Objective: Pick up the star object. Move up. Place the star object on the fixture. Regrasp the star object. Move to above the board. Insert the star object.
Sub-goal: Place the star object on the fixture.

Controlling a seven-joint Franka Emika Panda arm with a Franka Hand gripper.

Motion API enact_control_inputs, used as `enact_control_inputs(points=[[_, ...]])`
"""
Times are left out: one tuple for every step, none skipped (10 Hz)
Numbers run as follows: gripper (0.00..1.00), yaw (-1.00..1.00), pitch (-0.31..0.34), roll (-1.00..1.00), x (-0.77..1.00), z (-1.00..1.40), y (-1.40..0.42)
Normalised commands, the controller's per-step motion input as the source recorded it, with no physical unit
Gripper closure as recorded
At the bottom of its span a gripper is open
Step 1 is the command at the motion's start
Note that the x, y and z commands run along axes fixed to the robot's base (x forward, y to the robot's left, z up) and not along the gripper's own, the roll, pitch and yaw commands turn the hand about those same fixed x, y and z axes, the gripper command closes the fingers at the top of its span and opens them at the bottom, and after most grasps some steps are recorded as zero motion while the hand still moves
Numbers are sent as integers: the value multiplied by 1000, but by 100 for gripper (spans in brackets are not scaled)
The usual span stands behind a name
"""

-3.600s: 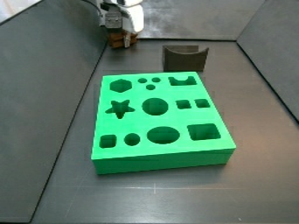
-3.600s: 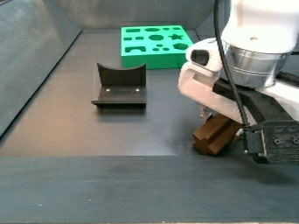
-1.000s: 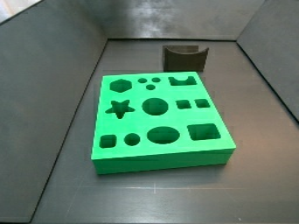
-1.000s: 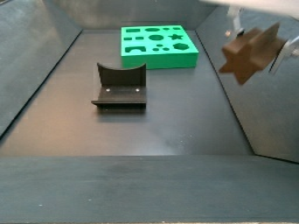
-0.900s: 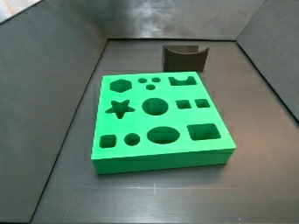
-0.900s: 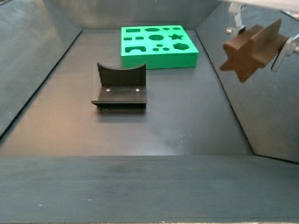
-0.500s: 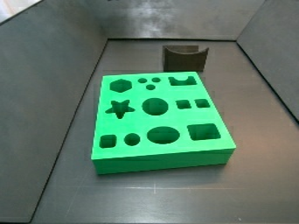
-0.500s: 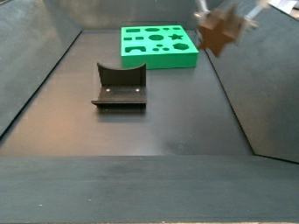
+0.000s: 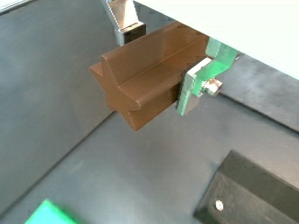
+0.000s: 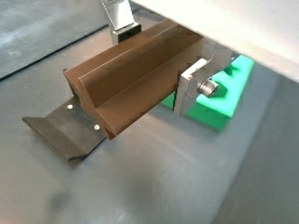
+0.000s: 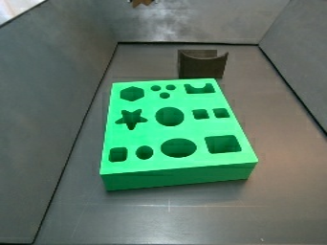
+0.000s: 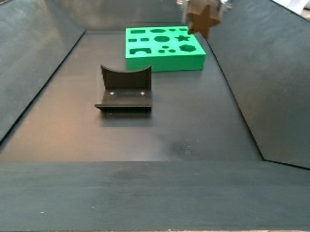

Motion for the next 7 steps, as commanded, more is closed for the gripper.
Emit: enact_control_inputs(points=[[100, 353, 219, -139, 1000, 29, -439], [100, 220, 197, -117, 1000, 26, -389], [100, 107, 169, -88, 1000, 21, -308], [100, 77, 166, -76, 1000, 21, -277], [100, 47, 160, -50, 1000, 24, -224], [100, 41, -78, -1000, 1000, -75, 338], [100, 36, -76, -1000, 1000, -81, 381]])
